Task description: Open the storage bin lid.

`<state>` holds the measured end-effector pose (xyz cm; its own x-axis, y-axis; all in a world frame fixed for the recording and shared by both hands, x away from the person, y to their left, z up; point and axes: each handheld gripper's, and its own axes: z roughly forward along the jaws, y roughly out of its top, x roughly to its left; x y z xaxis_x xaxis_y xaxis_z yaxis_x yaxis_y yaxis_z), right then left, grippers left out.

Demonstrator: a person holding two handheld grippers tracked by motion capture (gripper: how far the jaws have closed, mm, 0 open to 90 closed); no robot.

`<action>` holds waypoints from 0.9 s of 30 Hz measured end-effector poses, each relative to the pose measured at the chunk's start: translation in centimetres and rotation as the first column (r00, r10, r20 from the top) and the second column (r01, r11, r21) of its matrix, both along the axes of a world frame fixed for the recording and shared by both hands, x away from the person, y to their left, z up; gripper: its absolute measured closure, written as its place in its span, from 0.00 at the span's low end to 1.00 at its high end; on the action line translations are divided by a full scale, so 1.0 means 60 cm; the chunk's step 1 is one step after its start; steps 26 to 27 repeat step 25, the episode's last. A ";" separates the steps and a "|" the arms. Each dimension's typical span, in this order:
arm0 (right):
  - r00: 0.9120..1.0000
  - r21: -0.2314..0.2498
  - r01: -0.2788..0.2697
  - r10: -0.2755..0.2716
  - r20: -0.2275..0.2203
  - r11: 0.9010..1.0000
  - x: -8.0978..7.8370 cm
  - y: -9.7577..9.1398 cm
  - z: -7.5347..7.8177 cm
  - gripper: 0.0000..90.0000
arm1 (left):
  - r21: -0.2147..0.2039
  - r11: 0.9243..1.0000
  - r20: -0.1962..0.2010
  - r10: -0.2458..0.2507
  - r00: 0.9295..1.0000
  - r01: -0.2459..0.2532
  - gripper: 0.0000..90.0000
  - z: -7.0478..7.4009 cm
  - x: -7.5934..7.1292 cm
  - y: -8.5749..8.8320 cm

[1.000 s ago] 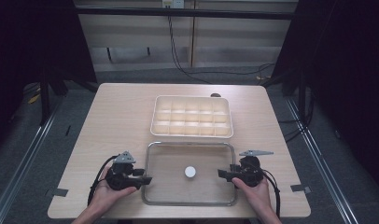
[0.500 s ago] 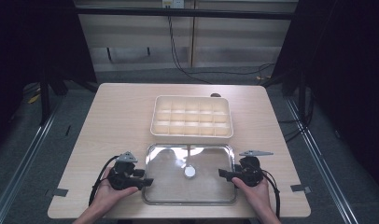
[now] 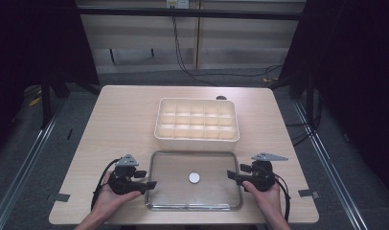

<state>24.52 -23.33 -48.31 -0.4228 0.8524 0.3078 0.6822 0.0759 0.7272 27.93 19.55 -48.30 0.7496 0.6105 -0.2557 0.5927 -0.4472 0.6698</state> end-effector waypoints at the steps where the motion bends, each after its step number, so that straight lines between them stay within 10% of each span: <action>1: 1.000 0.001 -0.004 0.004 0.011 1.000 -0.002 0.000 0.002 0.35 | -0.009 1.000 0.010 0.000 1.000 0.000 0.40 0.002 -0.001 0.001; 16: 0.981 0.024 -0.020 0.015 0.191 1.000 -0.063 -0.026 0.054 0.34 | -0.062 0.997 0.146 0.049 0.988 -0.041 0.36 0.039 -0.029 0.048; 27: 0.974 0.044 0.047 -0.055 0.218 0.998 -0.088 -0.077 0.054 0.27 | -0.110 0.988 0.160 0.124 0.979 -0.107 0.35 0.045 -0.030 0.084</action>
